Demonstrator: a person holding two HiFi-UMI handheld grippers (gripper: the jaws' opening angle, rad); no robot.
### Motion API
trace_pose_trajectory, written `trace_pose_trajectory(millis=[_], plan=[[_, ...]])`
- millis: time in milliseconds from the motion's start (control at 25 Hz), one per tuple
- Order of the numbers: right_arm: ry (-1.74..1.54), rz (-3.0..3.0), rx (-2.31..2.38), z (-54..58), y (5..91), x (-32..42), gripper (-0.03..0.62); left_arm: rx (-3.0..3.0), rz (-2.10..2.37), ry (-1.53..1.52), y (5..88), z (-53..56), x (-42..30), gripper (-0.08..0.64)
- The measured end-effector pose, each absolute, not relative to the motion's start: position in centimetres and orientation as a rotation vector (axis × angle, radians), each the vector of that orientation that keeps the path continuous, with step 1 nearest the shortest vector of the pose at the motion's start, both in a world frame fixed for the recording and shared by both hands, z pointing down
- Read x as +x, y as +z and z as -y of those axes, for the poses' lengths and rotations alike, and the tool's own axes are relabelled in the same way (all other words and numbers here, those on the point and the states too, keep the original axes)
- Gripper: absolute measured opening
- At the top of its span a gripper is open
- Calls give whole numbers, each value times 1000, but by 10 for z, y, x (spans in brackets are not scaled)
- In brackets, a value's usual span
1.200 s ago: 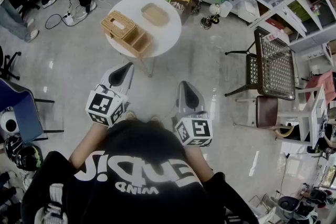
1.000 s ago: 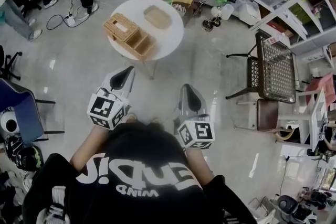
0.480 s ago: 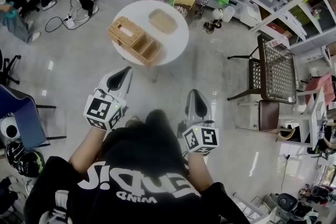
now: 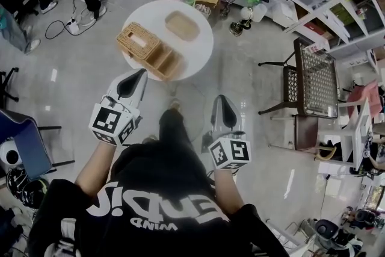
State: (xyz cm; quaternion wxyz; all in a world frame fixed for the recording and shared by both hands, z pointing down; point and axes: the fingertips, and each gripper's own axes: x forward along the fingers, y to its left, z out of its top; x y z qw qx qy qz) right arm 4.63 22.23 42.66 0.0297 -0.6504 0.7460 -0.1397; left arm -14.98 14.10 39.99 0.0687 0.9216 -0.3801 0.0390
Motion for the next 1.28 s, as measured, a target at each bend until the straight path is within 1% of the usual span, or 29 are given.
trace_pose_trajectory(millis=[280,680,1080,1280], plan=[[-456,-2338,-1962,-141,427,68,-6,2771,1169,133,390,-67,-125,2],[-516,-2404,-1849,-28,420,122,-6,2751,1227,175,368,28,-60,2],[-571,-2488,-1755,49,432,137,-6,2729,1299,259,374,88,-42,2],[-620,-2510,-1775,72,443,125,-1,2732,1282,267,376,112,-49,2]])
